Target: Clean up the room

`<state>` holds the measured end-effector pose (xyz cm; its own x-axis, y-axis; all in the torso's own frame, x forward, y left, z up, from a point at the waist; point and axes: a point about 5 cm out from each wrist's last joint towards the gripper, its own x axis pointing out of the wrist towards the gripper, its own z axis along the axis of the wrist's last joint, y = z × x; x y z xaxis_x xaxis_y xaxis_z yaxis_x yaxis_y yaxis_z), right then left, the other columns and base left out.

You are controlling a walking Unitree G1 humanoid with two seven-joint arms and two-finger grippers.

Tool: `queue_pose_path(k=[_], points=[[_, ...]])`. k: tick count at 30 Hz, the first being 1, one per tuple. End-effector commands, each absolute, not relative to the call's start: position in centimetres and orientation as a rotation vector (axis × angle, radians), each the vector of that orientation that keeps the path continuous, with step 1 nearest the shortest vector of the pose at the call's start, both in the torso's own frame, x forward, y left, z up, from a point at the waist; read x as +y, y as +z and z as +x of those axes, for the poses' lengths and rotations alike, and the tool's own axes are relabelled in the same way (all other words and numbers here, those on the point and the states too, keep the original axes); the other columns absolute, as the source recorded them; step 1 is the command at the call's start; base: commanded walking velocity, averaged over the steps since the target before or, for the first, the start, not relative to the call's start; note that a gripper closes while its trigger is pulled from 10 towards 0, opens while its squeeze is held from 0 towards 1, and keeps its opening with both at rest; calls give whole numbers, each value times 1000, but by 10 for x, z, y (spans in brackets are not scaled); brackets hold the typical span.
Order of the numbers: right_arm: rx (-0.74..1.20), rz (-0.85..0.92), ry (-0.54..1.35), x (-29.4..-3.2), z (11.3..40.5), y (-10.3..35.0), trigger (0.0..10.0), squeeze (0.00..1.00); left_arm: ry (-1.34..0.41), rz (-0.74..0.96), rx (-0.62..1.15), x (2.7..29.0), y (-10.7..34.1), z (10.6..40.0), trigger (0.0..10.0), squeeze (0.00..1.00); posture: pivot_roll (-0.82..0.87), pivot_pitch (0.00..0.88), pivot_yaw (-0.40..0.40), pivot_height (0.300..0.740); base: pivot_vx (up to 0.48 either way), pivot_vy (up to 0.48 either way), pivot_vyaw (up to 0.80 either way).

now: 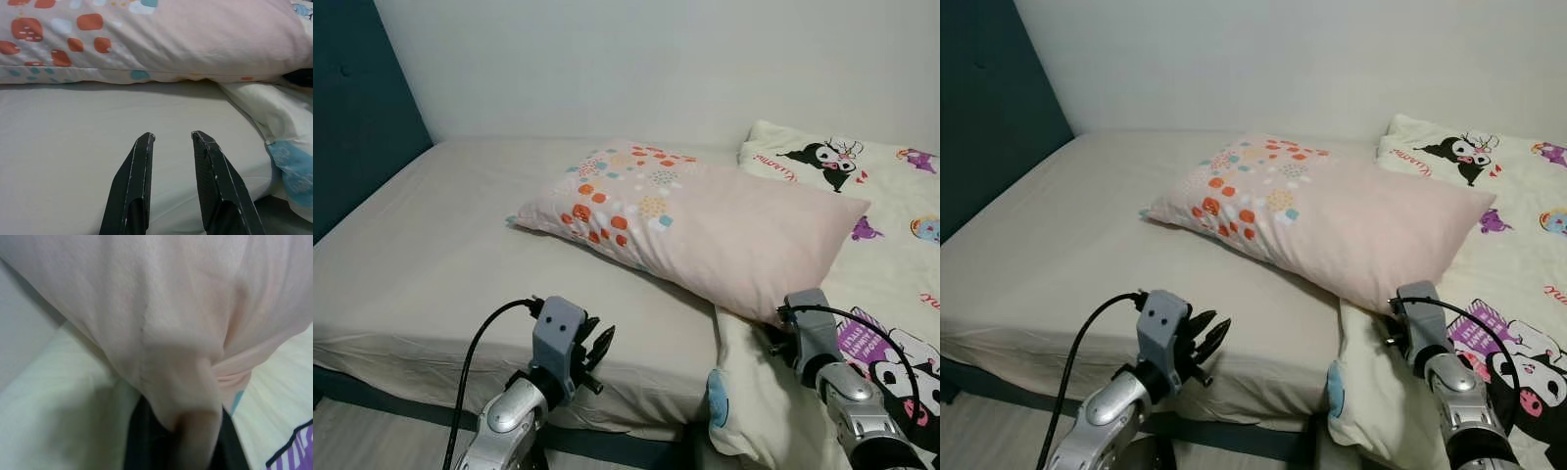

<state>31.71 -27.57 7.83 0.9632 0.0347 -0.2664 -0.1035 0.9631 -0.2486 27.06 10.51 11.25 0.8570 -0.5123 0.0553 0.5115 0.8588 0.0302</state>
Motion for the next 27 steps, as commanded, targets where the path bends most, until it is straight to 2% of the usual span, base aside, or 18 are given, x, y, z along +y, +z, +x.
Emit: queue_pose_path(k=[1, 4, 6, 7, 9, 10, 11, 12, 15, 17, 18, 19, 21, 25, 27], points=[[273, -257, 96, -272, 317, 75, 0, 0, -525, 15, -42, 107, 108, 271, 10000, 0, -13, 128, -1, 567, 0, 0, 0], [266, -255, 107, -270, 319, 77, 0, 0, -519, 13, -41, 107, 108, 272, 10000, 0, -16, 127, -1, 567, 0, 0, 0], [247, -232, 203, -253, 324, 81, 0, 0, -468, 13, -42, 114, 108, 277, 10000, 0, -23, 129, -3, 567, 0, 0, 0], [247, -232, 203, -253, 324, 81, 0, 0, -468, 13, -42, 114, 108, 277, 10000, 0, -23, 129, -3, 567, 0, 0, 0], [221, -184, 397, -210, 328, 84, 0, 0, -352, 42, -38, 132, 108, 288, 10000, 0, -30, 130, -8, 567, 0, 0, 0], [221, -184, 397, -210, 328, 84, 0, 0, -352, 42, -38, 132, 108, 288, 10000, 0, -30, 130, -8, 567, 0, 0, 0], [214, -168, 481, -190, 327, 85, 0, 0, -306, 54, -35, 140, 109, 293, 10000, 0, -30, 130, -8, 567, 0, 0, 0], [214, -168, 481, -190, 327, 85, 0, 0, -306, 54, -35, 140, 109, 293, 10000, 0, -30, 130, -8, 567, 0, 0, 0], [212, -131, 743, -127, 315, 85, 0, 0, -145, 85, -48, 174, 117, 307, 10000, 0, -24, 125, -23, 567, 0, 0, 0], [212, -131, 743, -127, 315, 85, 0, 0, -145, 85, -48, 174, 117, 307, 10000, 0, -24, 125, -23, 567, 0, 0, 0], [219, -128, 821, -111, 308, 84, 0, 0, -106, 92, -55, 184, 121, 310, 10000, 0, -23, 126, -25, 567, 0, 0, 0], [219, -128, 821, -111, 308, 84, 0, 0, -106, 92, -55, 184, 121, 310, 10000, 0, -23, 126, -25, 567, 0, 0, 0], [243, -118, 965, -86, 293, 84, 0, 0, -39, 118, -61, 205, 127, 313, 10000, 0, -22, 127, -27, 567, 0, 0, 0], [249, -111, 1005, -79, 288, 85, 0, 0, -21, 122, -61, 211, 128, 314, 10000, 0, -22, 127, -27, 567, 0, 0, 0], [253, -70, 1130, -57, 272, 98, 0, 0, 16, 127, -67, 223, 131, 316, 10000, 0, -22, 129, -30, 567, 0, 0, 0]])
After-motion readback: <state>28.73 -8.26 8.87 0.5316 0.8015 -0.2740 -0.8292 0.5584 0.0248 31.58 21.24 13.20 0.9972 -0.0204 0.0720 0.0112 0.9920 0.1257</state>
